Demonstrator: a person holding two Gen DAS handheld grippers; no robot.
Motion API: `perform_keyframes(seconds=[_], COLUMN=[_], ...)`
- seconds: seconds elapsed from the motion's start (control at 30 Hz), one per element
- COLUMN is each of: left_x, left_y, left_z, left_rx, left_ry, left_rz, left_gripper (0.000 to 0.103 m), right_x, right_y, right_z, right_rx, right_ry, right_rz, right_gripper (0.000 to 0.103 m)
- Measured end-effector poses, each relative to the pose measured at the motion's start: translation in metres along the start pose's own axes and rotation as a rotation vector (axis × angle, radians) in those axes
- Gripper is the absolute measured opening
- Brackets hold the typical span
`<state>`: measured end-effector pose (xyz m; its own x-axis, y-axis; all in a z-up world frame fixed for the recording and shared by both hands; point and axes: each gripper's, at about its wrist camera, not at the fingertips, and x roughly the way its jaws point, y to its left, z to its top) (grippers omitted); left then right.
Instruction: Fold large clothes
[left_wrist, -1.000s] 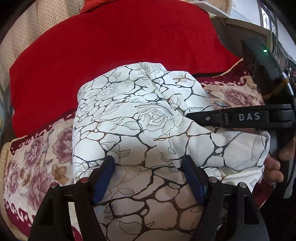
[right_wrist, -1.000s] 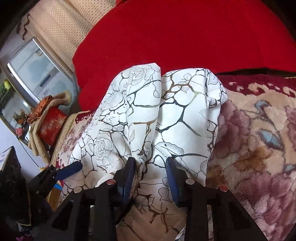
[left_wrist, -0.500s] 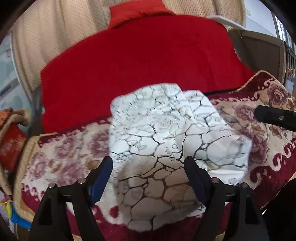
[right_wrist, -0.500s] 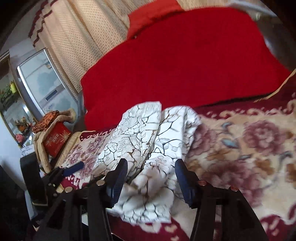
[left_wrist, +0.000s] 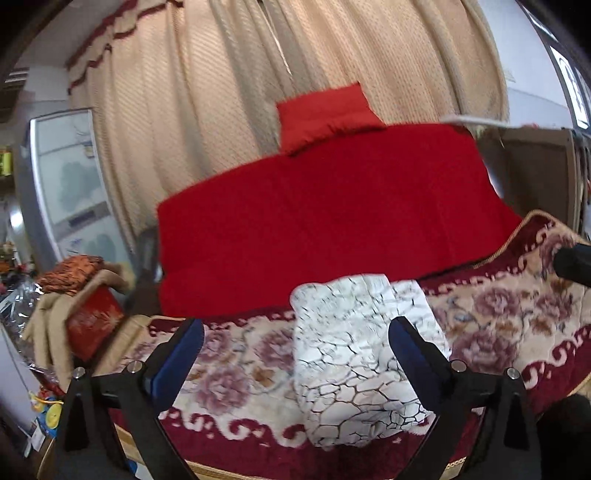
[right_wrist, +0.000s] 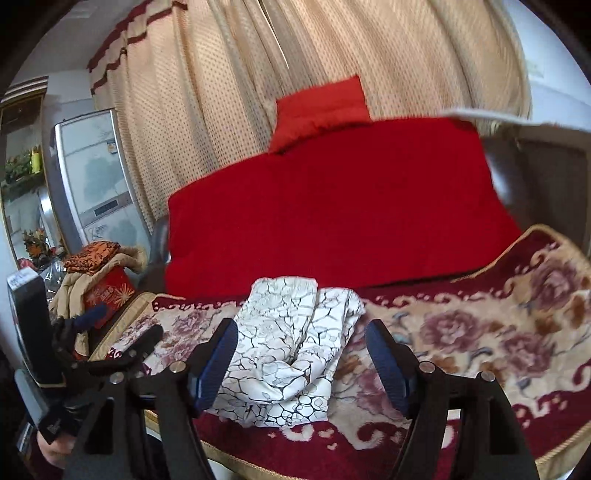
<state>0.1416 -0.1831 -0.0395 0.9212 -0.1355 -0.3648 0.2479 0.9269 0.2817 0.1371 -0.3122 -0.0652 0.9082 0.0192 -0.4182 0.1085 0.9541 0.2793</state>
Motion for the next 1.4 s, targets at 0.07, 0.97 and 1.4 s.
perform_keyframes(seconds=[0.07, 0.97, 1.4], left_x=[-0.015, -0.147, -0.165], left_y=[0.005, 0.076, 0.096], left_z=[0.008, 0.027, 0.02], left_rx=[-0.001, -0.1, -0.135], left_ry=[-0.021, -0.205, -0.227], left_rz=[0.041, 0.206, 0.231], left_gripper=[0.1, 0.103, 0.103], right_x=[-0.018, -0.094, -0.102], right_y=[0.008, 0.093, 0.125], right_z=[0.005, 0.01, 0.008], right_rx=[-0.017, -0.05, -0.084], right_ry=[-0.019, 0.0, -0.029], right_rz=[-0.026, 0.011, -0.016], right_gripper=[0.077, 0.078, 0.079])
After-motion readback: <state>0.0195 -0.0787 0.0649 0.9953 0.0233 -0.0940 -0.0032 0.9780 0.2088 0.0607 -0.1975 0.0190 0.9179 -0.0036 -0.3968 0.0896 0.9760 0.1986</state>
